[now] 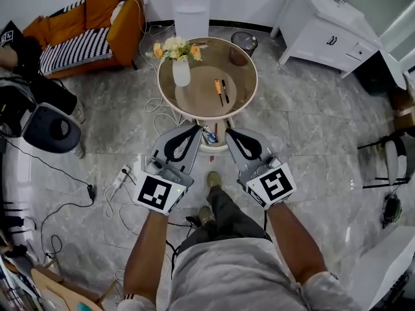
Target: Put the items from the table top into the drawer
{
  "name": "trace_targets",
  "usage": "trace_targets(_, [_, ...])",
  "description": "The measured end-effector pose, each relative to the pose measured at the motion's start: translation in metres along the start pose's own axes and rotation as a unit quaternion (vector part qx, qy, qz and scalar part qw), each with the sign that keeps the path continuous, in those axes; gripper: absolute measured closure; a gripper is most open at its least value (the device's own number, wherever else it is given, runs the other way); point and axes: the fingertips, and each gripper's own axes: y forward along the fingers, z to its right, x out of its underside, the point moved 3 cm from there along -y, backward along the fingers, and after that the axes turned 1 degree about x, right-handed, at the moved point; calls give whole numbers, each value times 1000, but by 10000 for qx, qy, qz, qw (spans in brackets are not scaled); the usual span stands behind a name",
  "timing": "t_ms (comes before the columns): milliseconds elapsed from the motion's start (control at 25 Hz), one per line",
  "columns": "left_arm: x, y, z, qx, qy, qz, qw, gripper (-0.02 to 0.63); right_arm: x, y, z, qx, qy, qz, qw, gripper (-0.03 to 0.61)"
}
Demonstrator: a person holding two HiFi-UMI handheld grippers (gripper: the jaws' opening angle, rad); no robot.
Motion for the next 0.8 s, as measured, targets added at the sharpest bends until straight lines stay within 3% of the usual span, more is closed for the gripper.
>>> trace_targets(280, [28, 36, -33, -1, -14, -124, 9999, 614, 29, 40, 33, 152, -231, -208, 9994, 578])
trace_targets(800, [84, 108, -93, -80, 41, -639, 9979, 614, 80, 110, 103, 126, -179, -596, 9980, 577])
